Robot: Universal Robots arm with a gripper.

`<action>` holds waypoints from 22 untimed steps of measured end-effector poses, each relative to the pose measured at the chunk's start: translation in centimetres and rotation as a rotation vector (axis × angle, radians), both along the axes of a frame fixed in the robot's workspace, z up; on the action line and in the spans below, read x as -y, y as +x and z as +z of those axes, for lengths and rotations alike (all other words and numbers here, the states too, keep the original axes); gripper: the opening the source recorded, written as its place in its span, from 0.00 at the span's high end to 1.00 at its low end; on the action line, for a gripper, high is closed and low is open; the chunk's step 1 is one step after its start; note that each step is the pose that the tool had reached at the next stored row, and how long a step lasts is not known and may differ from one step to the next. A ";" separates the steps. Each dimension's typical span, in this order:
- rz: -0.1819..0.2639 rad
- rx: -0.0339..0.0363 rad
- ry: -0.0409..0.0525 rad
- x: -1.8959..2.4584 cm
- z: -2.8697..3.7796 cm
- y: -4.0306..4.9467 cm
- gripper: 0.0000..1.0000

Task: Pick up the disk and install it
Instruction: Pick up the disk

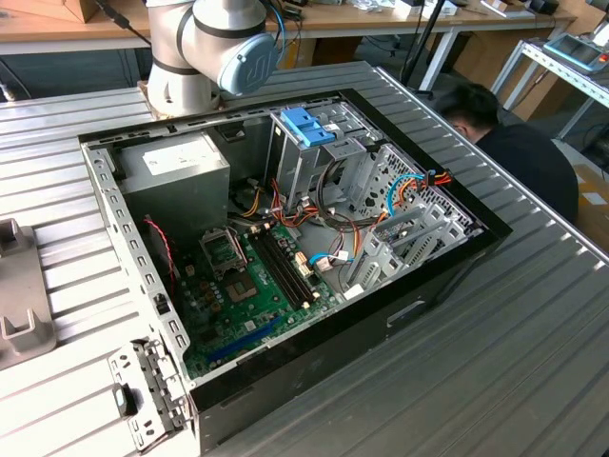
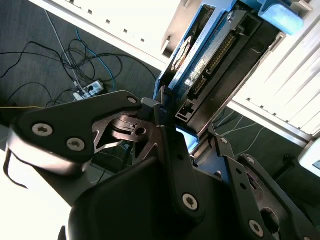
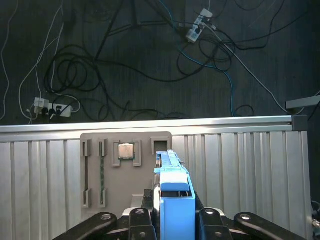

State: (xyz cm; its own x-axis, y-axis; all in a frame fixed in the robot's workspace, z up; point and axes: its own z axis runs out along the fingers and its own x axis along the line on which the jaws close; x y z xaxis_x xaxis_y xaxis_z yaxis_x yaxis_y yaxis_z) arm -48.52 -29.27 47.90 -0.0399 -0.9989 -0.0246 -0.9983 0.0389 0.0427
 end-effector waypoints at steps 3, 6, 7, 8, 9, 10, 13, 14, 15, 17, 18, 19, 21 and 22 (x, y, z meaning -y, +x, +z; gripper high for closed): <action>0.000 0.0000 0.0000 0.00 0.10 0.00 0.63; 0.000 0.0000 0.0000 0.00 0.18 0.00 0.63; 0.000 0.0000 0.0000 0.00 0.21 0.00 0.63; 0.000 0.0000 0.0000 0.00 0.24 0.00 0.63; 0.000 0.0000 0.0000 0.00 0.26 0.00 0.63; 0.000 0.0000 0.0000 0.00 0.29 0.00 0.63; 0.000 0.0000 0.0000 0.00 0.37 0.00 0.63; 0.000 0.0000 0.0000 0.00 0.41 0.00 0.63; 0.000 0.0001 0.0000 0.00 0.43 0.00 0.63; 0.000 0.0000 0.0000 0.00 0.51 0.00 0.63; 0.000 0.0000 0.0000 0.00 0.53 0.00 0.63; 0.000 0.0000 0.0000 0.00 0.57 0.00 0.63; 0.000 0.0000 0.0000 0.00 0.63 0.00 0.63; 0.000 0.0000 0.0000 0.00 0.66 0.00 0.63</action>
